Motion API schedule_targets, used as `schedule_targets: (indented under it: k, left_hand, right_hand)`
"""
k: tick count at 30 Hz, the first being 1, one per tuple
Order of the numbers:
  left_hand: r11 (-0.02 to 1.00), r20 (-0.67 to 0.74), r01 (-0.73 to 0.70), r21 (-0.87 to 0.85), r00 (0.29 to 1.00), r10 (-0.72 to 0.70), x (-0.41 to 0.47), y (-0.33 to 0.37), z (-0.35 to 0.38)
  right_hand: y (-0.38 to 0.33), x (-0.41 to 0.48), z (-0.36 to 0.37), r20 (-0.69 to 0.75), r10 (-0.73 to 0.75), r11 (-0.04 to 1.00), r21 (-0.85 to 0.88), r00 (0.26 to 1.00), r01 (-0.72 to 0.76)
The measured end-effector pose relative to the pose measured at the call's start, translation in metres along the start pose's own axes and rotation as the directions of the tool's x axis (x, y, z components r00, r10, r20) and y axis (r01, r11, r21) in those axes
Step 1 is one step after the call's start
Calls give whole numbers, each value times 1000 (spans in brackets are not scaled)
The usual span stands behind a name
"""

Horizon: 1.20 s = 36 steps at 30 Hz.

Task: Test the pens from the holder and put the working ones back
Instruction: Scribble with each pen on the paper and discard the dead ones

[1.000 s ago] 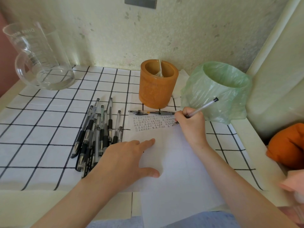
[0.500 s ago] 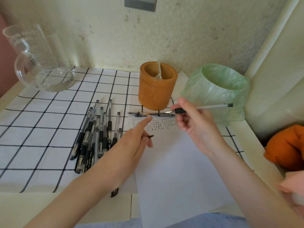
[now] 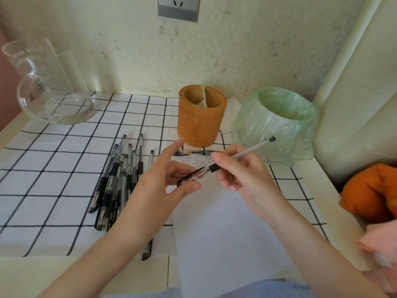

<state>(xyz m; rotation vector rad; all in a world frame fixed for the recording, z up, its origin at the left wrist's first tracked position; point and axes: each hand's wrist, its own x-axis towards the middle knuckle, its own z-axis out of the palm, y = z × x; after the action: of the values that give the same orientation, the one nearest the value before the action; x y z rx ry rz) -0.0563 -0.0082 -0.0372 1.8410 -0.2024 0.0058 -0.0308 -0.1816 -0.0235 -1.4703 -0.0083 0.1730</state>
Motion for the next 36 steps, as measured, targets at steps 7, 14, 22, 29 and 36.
schedule_targets:
  k: [7, 14, 22, 29, 36]
  left_hand:
    - [999, -33, 28, -31, 999, -29, -1, 3, 0]
    - [979, 3, -32, 200, 999, 32, -7, 4, 1]
    - [936, -40, -183, 300, 978, 204, -6, 5, 0]
    - [800, 23, -317, 510, 934, 356, -8, -1, 0]
    - [938, -35, -200, 283, 975, 219, -11, 7, 3]
  right_hand:
    - [-1, -2, 3, 93, -1, 1000, -27, 996, 4]
    - [5, -3, 5, 102, -22, 1000, -18, 995, 24]
    - [5, -6, 7, 141, -16, 999, 39, 990, 11]
    - [1, -10, 8, 178, 74, 994, 72, 981, -88]
    - [-4, -10, 6, 255, 60, 994, 75, 965, -82]
